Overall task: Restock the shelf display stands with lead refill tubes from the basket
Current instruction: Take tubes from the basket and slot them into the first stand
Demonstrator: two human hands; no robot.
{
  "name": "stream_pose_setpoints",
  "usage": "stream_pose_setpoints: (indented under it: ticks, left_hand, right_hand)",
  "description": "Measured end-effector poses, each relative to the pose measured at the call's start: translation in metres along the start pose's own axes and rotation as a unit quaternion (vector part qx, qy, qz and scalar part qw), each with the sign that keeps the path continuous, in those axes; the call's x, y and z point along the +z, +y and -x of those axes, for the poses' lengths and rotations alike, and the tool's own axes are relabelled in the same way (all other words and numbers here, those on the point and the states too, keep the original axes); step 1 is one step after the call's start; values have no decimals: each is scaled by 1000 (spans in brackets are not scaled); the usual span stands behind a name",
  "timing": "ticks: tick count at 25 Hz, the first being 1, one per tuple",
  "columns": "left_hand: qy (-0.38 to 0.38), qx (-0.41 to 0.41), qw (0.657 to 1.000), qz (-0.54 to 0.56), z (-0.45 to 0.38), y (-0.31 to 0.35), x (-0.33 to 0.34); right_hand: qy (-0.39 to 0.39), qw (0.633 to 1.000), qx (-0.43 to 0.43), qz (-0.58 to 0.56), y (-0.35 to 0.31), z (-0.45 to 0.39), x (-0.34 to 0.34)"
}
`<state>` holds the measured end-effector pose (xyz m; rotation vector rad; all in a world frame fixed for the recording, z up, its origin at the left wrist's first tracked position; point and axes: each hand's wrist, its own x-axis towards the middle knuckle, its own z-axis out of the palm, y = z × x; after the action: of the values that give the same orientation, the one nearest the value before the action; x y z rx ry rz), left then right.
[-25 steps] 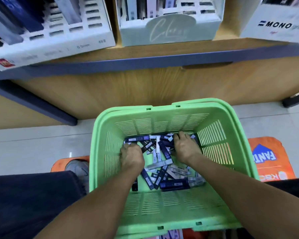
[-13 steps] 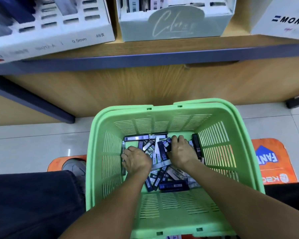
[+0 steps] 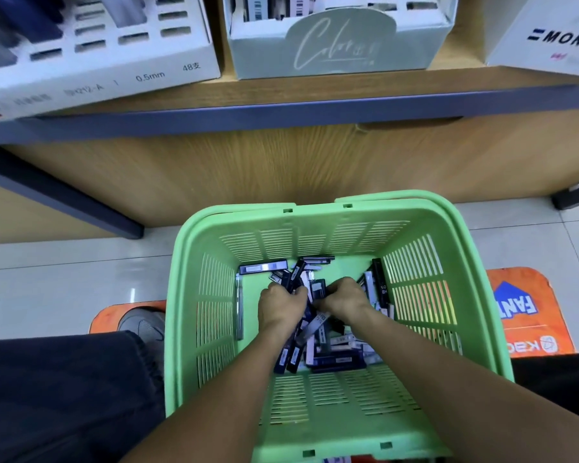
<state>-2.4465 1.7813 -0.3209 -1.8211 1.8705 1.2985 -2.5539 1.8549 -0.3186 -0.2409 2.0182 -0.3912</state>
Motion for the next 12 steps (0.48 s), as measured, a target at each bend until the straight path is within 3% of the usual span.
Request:
stream_pose_setpoints:
  ticks: [12]
  left_hand:
    - [-83, -23, 990, -113, 5, 9, 2]
  right_hand:
    - [-150, 956, 41, -248, 8, 22, 11]
